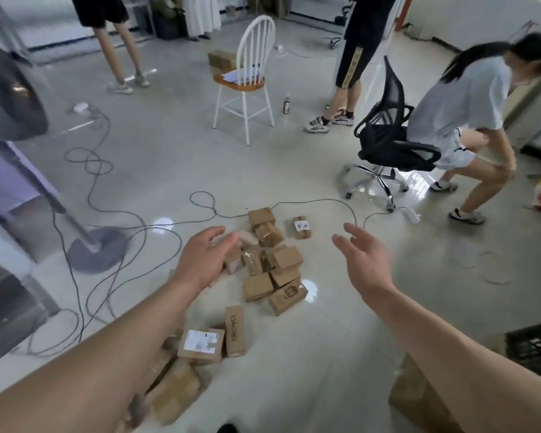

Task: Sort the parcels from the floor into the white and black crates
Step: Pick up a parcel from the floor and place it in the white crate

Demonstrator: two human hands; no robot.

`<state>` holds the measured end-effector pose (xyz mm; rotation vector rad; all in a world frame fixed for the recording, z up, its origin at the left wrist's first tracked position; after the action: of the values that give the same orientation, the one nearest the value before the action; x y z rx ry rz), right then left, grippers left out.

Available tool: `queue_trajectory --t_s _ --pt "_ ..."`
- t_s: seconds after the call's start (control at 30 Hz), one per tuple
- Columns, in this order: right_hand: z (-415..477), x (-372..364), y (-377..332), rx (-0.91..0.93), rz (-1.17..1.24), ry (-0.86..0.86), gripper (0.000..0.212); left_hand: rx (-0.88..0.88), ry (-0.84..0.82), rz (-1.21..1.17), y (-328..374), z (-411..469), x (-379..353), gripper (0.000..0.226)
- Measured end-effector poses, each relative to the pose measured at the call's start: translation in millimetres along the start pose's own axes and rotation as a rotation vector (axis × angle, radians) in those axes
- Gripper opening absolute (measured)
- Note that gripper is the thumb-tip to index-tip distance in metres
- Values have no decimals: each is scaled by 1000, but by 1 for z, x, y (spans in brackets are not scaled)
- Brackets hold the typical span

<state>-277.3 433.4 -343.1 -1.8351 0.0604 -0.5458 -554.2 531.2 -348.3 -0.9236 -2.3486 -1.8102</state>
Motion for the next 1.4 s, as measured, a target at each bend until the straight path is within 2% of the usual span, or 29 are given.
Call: queue_trajectory --t_s 0.07,0.17,0.23,0.37,0.43,0.5,0.67,0.77,0.93,1.1,1.23,1.4 --pt "7 -41 -18 25 13 -61 48 7 66 -23 -19 -8 37 62" --pt "16 -102 -41 36 24 -158 51 69 173 -89 -54 -24 88 64" --pt "20 -140 -51 35 -21 -245 36 106 254 -104 -77 -37 118 61" --pt "24 -202 -70 54 -42 -379 18 227 390 -171 -109 -66 159 30" --pt "27 -230 -78 81 -31 -460 28 252 469 -207 -118 -81 174 38" --pt "33 -257 -82 125 -59 -550 29 283 525 -230 -127 -95 185 37" --pt "44 -307 -94 122 -78 -713 51 346 646 -269 -147 -127 204 48" --pt "45 -330 -102 171 -140 -801 51 365 721 -298 -157 -138 207 51" --pt "46 -363 -101 163 -151 -886 68 384 765 -384 -174 -144 202 44" --pt "54 -404 -92 186 -236 -964 52 463 771 -423 -213 -143 211 53" --pt "56 -444 -76 162 -305 -987 52 477 772 -481 -253 -134 220 34" --pt "58 -495 -48 103 -366 -1006 50 558 704 -556 -312 -117 234 49"
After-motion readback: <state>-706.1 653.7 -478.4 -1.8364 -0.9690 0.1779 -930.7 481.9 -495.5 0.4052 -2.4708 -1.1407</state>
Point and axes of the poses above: each hand's wrist, its own z-axis towards the middle knuckle, its own x-axis out of the back of the hand, y = z × x, the point moved 3 cm from there along z, towards the middle knuckle, and after that the axes turned 12 degrees about -y, right-handed, at the moved point
